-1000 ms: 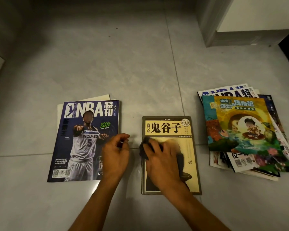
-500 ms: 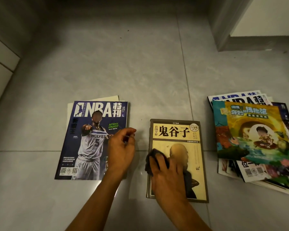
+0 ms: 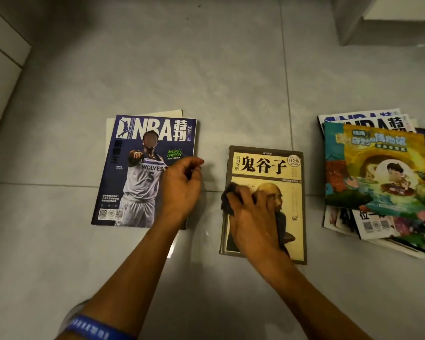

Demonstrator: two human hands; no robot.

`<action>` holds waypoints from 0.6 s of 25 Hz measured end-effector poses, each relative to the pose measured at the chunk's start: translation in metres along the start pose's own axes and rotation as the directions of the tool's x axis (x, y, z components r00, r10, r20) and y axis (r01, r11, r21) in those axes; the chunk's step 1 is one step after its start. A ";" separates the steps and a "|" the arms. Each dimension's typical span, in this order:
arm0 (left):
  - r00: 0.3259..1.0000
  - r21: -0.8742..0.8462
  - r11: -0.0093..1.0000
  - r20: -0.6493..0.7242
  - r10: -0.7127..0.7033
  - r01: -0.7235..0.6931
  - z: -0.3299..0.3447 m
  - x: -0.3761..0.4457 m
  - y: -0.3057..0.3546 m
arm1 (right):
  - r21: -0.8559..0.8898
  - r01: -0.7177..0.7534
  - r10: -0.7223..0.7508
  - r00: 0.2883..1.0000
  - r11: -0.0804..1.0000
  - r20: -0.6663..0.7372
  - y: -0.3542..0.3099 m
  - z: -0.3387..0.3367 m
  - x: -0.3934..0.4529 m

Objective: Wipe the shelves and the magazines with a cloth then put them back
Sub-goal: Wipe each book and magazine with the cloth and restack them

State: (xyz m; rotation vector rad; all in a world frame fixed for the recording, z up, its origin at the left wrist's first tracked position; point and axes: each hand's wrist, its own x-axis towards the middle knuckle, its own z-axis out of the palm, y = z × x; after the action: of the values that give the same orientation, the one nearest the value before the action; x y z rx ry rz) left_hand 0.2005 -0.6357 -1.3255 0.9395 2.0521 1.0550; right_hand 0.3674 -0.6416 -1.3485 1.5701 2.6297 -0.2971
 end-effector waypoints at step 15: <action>0.937 -0.023 0.999 0.347 0.032 -0.026 0.031 -0.026 -0.012 | 0.069 -0.036 0.039 0.999 0.997 -0.035 -0.019 0.028 -0.071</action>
State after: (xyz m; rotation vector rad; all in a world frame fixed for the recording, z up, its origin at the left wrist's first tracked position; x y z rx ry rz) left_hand 0.2352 -0.6498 -1.3452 1.0668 1.7390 0.8498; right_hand 0.3830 -0.7174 -1.3626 1.6585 2.6405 -0.3639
